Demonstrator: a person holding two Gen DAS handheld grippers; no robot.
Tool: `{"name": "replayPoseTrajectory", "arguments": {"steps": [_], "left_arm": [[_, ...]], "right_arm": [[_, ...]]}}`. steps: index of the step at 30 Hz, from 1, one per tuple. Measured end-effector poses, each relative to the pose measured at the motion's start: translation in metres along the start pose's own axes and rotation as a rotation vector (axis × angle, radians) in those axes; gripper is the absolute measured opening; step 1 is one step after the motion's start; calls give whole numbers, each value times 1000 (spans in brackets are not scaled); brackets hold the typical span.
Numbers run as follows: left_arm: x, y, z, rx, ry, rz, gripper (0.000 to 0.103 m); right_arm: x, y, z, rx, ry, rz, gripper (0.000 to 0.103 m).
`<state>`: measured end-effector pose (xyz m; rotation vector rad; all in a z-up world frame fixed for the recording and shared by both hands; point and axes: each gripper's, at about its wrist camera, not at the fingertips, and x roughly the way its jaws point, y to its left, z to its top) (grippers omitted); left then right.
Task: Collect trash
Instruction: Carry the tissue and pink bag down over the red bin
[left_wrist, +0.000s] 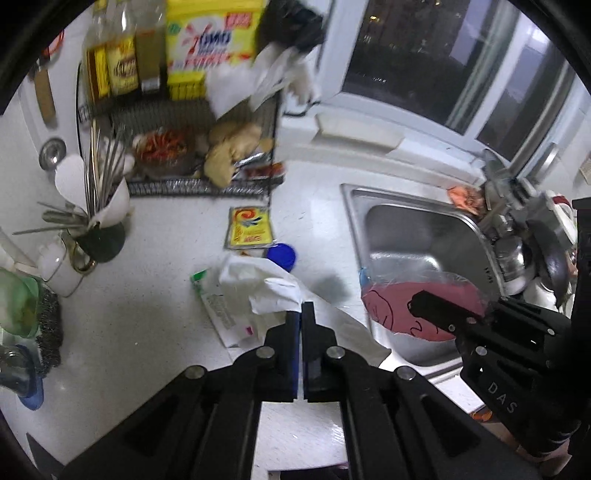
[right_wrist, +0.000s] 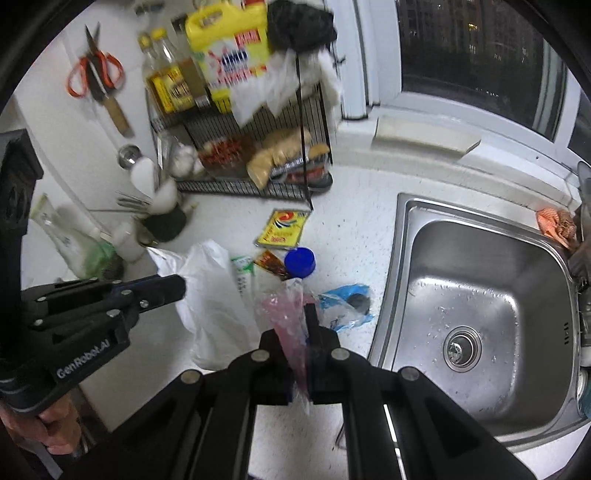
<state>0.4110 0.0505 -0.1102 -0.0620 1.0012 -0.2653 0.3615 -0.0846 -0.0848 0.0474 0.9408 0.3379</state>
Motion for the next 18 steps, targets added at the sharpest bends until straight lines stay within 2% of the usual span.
{"name": "replayPoseTrajectory", "arguments": {"steps": [5, 10, 18], "left_arm": [[-31, -36, -21, 30, -45, 8, 0], [-59, -86, -54, 89, -68, 1, 0], [-82, -159, -118, 169, -46, -50, 0]], "right_arm": [[-47, -7, -22, -8, -68, -20, 4], [-90, -24, -59, 15, -110, -48, 4], [-143, -56, -133, 76, -103, -99, 4]]}}
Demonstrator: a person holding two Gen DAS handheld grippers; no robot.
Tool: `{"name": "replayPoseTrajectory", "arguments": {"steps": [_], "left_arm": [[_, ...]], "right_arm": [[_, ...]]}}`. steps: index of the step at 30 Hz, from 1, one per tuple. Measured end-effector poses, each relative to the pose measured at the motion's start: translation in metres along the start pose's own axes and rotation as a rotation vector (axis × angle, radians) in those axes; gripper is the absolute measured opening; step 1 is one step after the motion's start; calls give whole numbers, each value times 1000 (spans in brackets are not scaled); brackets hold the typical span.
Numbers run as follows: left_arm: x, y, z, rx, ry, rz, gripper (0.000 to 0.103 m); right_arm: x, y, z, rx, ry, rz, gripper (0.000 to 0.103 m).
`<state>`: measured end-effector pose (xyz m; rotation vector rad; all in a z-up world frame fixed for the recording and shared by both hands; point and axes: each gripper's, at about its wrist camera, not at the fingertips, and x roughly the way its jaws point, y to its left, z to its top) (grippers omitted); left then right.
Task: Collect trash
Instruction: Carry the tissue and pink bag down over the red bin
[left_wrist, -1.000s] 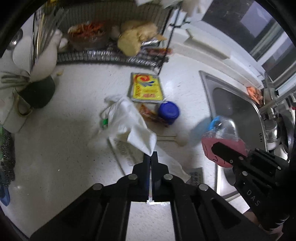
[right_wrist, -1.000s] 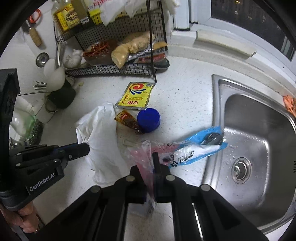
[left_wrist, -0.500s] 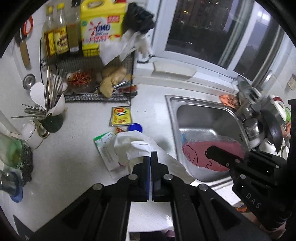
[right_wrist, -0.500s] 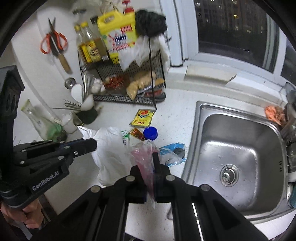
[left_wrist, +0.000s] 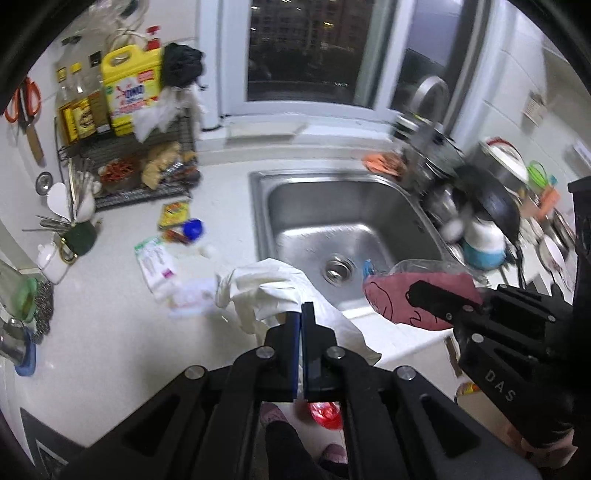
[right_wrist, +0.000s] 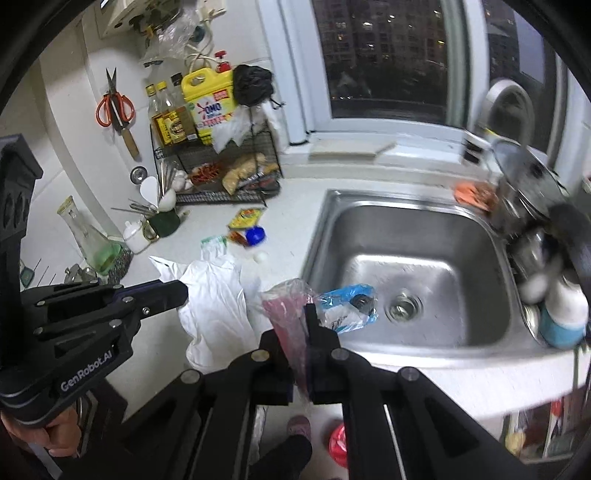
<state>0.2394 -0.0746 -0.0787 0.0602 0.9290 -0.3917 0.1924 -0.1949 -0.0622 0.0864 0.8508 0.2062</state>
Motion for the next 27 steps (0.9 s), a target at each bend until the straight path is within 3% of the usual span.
{"name": "replayPoseTrajectory", "arguments": {"steps": [6, 13, 23, 27], "left_arm": [[1, -53, -47, 33, 54, -39, 0], [29, -100, -96, 69, 179, -88, 0], [110, -130, -154, 142, 386, -122, 0], [151, -129, -175, 157, 447, -125, 0]], "right_arm": [[-31, -30, -58, 51, 40, -40, 4], [-42, -60, -115, 136, 116, -83, 4], [5, -100, -179, 261, 266, -118, 4], [38, -114, -206, 289, 307, -90, 4]]}}
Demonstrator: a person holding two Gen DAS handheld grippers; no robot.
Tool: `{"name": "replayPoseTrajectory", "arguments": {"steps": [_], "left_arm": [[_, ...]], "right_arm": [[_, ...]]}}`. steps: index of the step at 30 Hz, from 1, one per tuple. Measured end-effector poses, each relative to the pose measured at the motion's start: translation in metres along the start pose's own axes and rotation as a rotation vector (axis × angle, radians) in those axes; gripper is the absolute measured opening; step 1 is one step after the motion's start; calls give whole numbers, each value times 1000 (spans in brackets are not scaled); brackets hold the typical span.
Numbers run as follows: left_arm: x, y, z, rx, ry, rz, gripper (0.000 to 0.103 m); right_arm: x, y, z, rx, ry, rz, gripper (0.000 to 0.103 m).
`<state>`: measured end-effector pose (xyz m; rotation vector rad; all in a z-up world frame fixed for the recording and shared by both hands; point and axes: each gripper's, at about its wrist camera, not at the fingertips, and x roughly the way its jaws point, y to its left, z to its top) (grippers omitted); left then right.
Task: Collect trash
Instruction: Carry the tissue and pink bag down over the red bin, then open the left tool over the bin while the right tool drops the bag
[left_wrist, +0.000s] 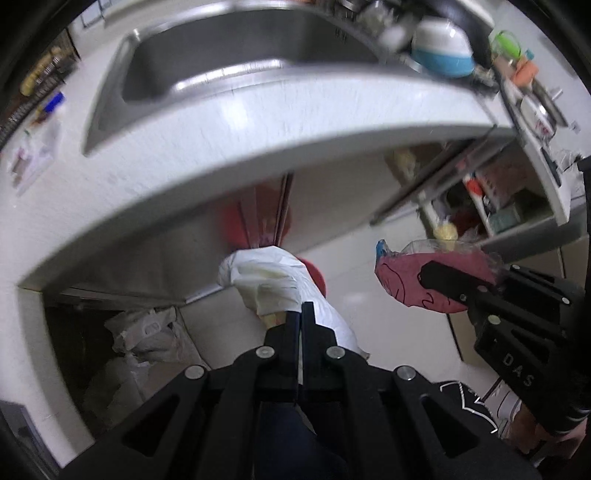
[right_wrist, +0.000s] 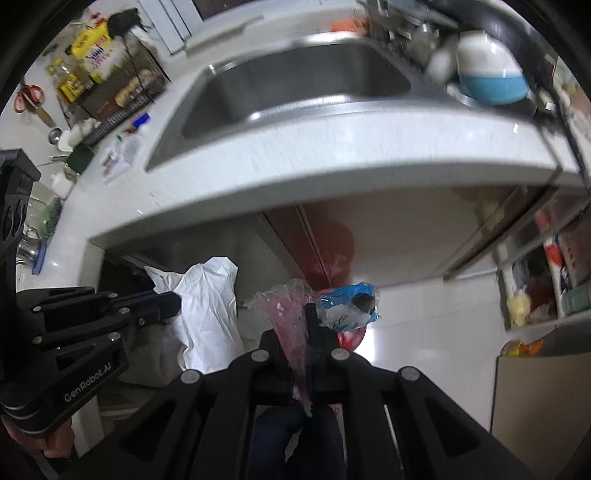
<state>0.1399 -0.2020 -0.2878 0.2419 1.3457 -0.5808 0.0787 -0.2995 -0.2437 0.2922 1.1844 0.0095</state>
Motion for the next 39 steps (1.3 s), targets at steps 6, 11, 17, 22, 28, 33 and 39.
{"name": "replayPoseTrajectory", "arguments": {"steps": [6, 11, 17, 22, 28, 33, 39], "left_arm": [[88, 11, 0, -17, 52, -17, 0], [178, 11, -7, -17, 93, -35, 0], [271, 4, -10, -17, 129, -66, 0], [328, 1, -10, -5, 150, -64, 0], [355, 5, -13, -16, 170, -71, 27], [357, 6, -17, 1, 180, -50, 35], [345, 19, -23, -34, 157, -32, 48]], "right_arm": [[78, -30, -17, 30, 55, -5, 4], [151, -61, -32, 53, 72, -1, 4], [233, -100, -52, 77, 118, -38, 4], [273, -127, -67, 101, 135, -58, 4], [293, -147, -74, 117, 145, -51, 4], [292, -137, -74, 123, 157, -29, 4], [294, -128, -68, 90, 166, 6, 4]]}}
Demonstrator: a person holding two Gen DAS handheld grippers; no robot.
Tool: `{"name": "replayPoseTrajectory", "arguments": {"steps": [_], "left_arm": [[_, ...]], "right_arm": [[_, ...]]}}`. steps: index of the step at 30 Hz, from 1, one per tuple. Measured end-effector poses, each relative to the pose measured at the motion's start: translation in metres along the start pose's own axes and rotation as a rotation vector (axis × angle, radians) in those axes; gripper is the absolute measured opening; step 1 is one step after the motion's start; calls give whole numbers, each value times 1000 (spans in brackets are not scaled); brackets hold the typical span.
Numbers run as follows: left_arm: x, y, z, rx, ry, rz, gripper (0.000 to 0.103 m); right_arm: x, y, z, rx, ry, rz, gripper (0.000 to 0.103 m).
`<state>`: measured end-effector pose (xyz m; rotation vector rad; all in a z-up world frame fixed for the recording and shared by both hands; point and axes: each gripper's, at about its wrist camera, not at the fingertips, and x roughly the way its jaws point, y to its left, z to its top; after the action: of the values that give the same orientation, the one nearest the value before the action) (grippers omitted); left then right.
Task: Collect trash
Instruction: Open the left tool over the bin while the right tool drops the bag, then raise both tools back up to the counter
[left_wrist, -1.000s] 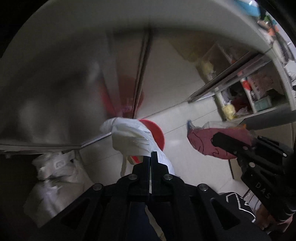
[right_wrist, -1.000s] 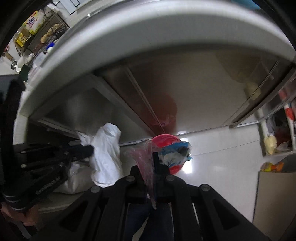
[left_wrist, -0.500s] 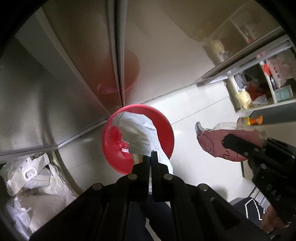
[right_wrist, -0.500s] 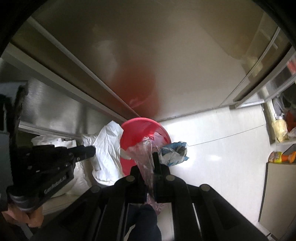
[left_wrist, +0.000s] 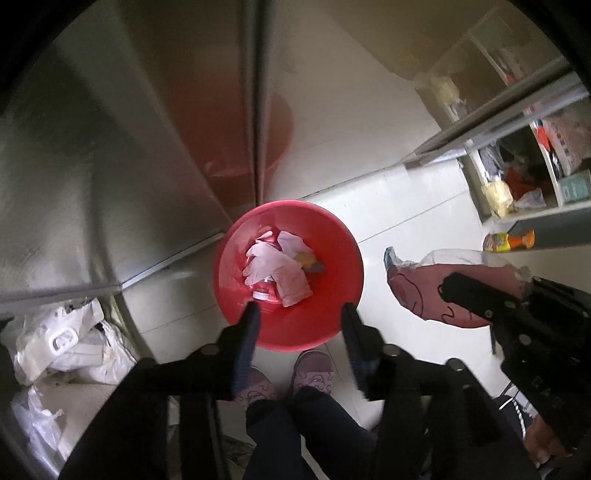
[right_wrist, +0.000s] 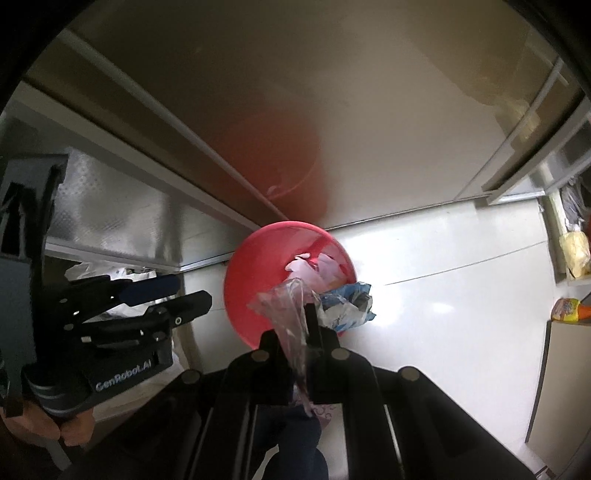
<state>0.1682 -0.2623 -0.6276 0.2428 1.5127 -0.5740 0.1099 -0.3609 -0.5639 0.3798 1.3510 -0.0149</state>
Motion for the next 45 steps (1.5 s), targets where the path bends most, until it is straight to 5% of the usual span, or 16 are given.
{"name": "replayPoseTrajectory", "arguments": {"steps": [5, 9, 10, 19, 24, 29, 36, 45], "left_arm": [[-3, 19, -5, -11, -44, 44, 82], [1, 37, -6, -44, -66, 68, 92], [4, 41, -7, -48, -67, 87, 103], [15, 64, -15, -105, -68, 124, 103], [9, 70, -20, -115, -64, 152, 103], [-15, 66, -22, -104, -84, 170, 103], [-94, 49, -27, -119, -138, 166, 103], [-267, 23, -35, -88, -231, 204, 103]], "right_arm": [[12, 10, 2, -38, 19, 21, 4], [28, 21, 1, -71, 29, 24, 4], [33, 23, 1, -77, 35, 28, 4], [66, 41, 2, -144, 58, -36, 7], [62, 40, -4, -149, 51, -100, 55], [37, 41, -9, -142, 37, -115, 68], [-39, 56, -7, -113, -7, -139, 72], [-190, 102, -4, -93, -106, -140, 75]]}}
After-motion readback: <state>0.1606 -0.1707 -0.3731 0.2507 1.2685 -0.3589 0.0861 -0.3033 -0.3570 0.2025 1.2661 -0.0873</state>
